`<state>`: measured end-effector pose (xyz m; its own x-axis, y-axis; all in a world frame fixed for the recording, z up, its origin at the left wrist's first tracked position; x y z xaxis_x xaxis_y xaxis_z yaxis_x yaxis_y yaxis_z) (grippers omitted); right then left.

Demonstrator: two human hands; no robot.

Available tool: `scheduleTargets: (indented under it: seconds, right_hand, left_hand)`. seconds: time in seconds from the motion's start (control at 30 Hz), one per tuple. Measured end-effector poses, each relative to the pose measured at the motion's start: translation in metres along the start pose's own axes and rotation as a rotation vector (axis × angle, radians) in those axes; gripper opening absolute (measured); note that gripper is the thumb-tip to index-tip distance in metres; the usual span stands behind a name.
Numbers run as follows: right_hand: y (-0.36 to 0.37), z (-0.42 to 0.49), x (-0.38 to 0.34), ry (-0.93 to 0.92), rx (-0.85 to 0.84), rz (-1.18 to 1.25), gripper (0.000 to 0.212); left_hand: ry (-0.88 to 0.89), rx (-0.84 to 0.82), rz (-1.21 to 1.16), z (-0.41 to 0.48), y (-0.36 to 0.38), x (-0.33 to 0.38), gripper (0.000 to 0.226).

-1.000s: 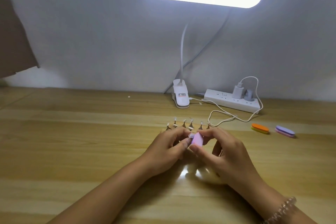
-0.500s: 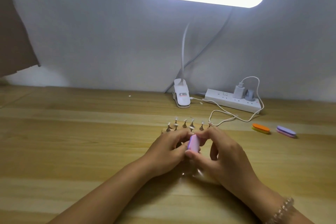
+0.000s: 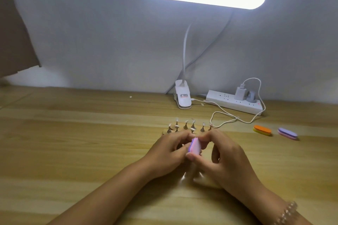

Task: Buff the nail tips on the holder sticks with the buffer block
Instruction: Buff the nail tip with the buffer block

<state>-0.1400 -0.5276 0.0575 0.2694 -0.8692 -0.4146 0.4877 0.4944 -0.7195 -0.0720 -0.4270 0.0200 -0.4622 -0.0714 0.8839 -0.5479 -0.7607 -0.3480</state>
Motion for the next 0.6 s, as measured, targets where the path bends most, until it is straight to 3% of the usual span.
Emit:
scheduleTargets:
  seconds: [0.1, 0.2, 0.37, 0.5, 0.6]
  right_hand:
    - [0.001, 0.005, 0.018, 0.125, 0.002, 0.122, 0.027]
    - [-0.015, 0.005, 0.047, 0.307, 0.139, 0.285, 0.017]
    - [0.000, 0.000, 0.006, 0.031, 0.001, 0.153, 0.037]
    - [-0.005, 0.006, 0.013, 0.075, 0.036, 0.070, 0.033]
    - [-0.006, 0.001, 0.005, 0.008, 0.032, -0.015, 0.033]
  left_hand:
    - [0.007, 0.010, 0.007, 0.001, 0.000, 0.000, 0.015]
    - [0.006, 0.006, -0.026, 0.000, 0.002, 0.003, 0.016]
    - [0.001, 0.026, -0.048, 0.003, -0.004, 0.000, 0.020]
    - [0.024, 0.031, -0.031, 0.002, -0.004, 0.003, 0.019]
    - [0.001, 0.047, -0.052, 0.002, -0.006, 0.001, 0.020]
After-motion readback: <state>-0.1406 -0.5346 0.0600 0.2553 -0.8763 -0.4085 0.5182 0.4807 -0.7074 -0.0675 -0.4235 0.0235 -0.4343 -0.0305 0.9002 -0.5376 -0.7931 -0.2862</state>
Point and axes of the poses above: each hand's wrist, its own z-axis towards the middle knuckle, its own y-axis out of the palm, x = y × z, the point moved 10 cm from there along z, towards the middle knuckle, and after that the axes turned 8 degrees about -z, right-handed, at the moved point
